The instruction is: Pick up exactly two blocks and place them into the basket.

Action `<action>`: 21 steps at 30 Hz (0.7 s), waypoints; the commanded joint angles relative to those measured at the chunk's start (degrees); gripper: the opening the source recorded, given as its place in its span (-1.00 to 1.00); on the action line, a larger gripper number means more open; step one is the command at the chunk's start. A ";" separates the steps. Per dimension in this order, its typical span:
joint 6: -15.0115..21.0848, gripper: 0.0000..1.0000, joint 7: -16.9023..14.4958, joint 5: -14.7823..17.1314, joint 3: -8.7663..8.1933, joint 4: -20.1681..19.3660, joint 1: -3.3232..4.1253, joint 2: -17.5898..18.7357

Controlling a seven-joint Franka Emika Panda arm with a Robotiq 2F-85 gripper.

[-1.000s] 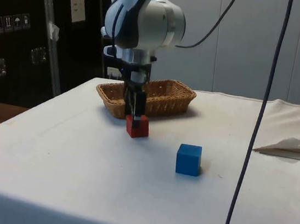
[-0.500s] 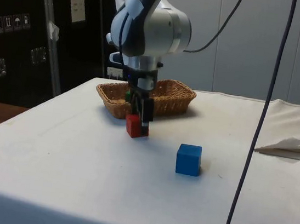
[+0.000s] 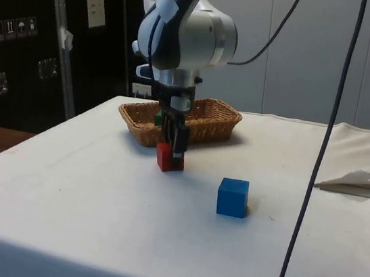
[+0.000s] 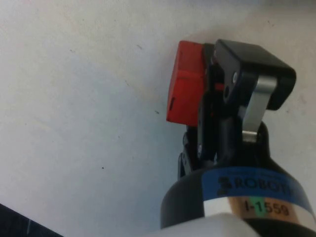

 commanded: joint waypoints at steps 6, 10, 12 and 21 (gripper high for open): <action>0.80 -1.00 -0.29 0.29 0.00 -0.46 0.23 -0.34; 0.52 -1.00 0.52 -1.09 -1.49 -2.18 1.55 -2.75; 0.57 -1.00 0.63 -1.32 -1.66 -2.58 1.72 -3.32; 1.89 -1.00 2.46 -4.93 -2.06 -6.47 2.12 -9.22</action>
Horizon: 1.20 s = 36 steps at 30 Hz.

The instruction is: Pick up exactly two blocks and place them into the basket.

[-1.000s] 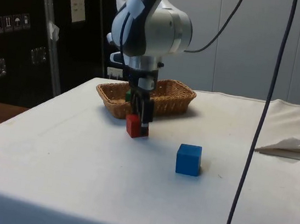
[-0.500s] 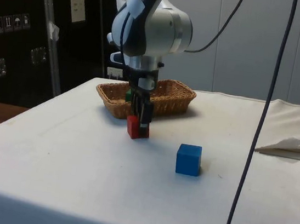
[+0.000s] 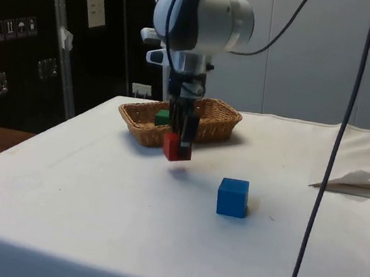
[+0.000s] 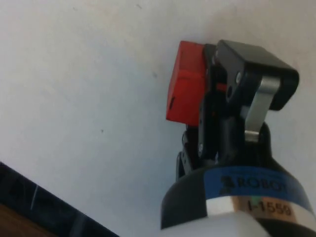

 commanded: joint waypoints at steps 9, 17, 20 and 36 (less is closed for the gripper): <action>0.40 -1.00 3.67 -5.44 -2.01 -3.55 1.15 -6.19; 0.11 -1.00 7.28 -8.19 -2.29 -4.87 0.74 -10.54; 0.06 -1.00 8.59 -8.88 -2.41 -4.93 0.69 -11.57; -1.15 -1.00 15.07 -11.86 -3.44 -3.84 -0.06 -15.30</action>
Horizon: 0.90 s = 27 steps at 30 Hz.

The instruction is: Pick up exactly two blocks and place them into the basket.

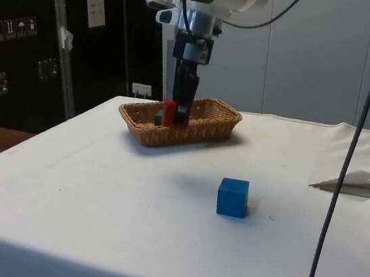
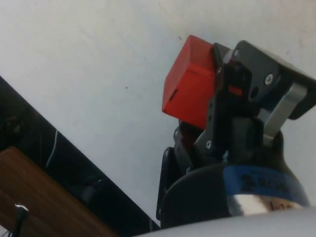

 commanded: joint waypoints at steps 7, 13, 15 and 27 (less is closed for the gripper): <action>-1.89 -1.00 3.61 -2.81 -1.83 1.49 -0.11 -0.17; -1.89 -1.00 5.21 -3.27 -2.35 2.12 -0.29 0.69; -1.89 -1.00 4.53 -2.58 -2.06 1.95 -0.46 0.23; -1.38 -1.00 8.19 -3.09 -2.64 3.04 -0.92 2.69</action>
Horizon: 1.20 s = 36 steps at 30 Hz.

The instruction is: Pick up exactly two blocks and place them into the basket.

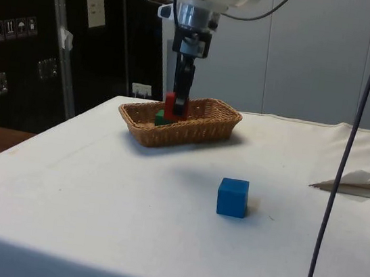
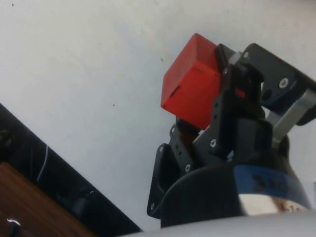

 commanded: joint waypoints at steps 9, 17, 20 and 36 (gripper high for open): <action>0.46 -1.00 2.64 -0.40 -0.69 0.69 -0.06 2.01; 0.80 -1.00 4.41 0.00 -0.69 0.86 -0.46 2.92; 0.80 -1.00 5.16 0.23 -0.63 0.92 -0.69 3.21; 0.92 -1.00 10.94 0.29 -0.69 0.92 -0.97 3.67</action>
